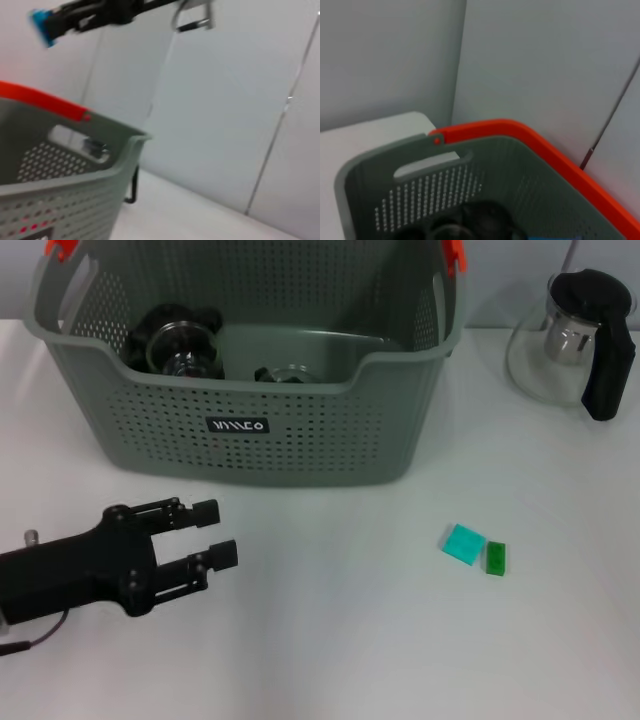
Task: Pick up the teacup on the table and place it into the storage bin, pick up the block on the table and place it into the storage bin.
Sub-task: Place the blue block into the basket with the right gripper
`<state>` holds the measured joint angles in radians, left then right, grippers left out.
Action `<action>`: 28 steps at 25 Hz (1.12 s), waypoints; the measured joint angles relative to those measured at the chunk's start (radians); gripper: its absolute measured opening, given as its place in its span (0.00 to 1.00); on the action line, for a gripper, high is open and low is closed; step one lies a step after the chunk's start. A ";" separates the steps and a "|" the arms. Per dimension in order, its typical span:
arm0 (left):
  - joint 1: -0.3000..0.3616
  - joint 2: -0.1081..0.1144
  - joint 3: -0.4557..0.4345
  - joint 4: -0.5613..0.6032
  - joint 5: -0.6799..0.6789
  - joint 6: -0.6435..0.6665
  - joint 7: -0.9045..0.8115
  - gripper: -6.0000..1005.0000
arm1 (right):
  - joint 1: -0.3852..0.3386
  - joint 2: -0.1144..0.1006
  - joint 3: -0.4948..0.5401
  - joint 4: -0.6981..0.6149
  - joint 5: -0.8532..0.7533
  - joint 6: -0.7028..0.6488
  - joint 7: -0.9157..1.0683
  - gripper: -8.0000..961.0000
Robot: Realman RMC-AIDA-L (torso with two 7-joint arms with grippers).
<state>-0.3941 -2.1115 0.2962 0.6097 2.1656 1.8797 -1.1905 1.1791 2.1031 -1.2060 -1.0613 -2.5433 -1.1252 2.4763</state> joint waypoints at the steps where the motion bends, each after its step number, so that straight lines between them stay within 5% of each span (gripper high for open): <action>1: 0.000 0.000 -0.002 0.003 0.001 0.013 -0.002 0.69 | 0.006 -0.001 -0.010 0.019 -0.001 0.011 0.001 0.46; 5: -0.001 -0.001 -0.005 0.000 -0.002 0.016 -0.005 0.58 | 0.056 -0.006 -0.032 0.150 -0.038 0.069 0.001 0.46; 13: -0.004 -0.004 -0.005 -0.004 -0.003 0.012 -0.006 0.58 | 0.139 0.003 -0.096 0.370 -0.082 0.234 0.001 0.47; 28: -0.009 -0.008 -0.031 -0.005 -0.004 -0.003 -0.005 0.58 | 0.140 0.004 -0.168 0.400 -0.034 0.236 -0.002 0.47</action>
<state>-0.4031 -2.1197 0.2649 0.6044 2.1612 1.8768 -1.1953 1.3187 2.1073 -1.3739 -0.6610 -2.5773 -0.8894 2.4746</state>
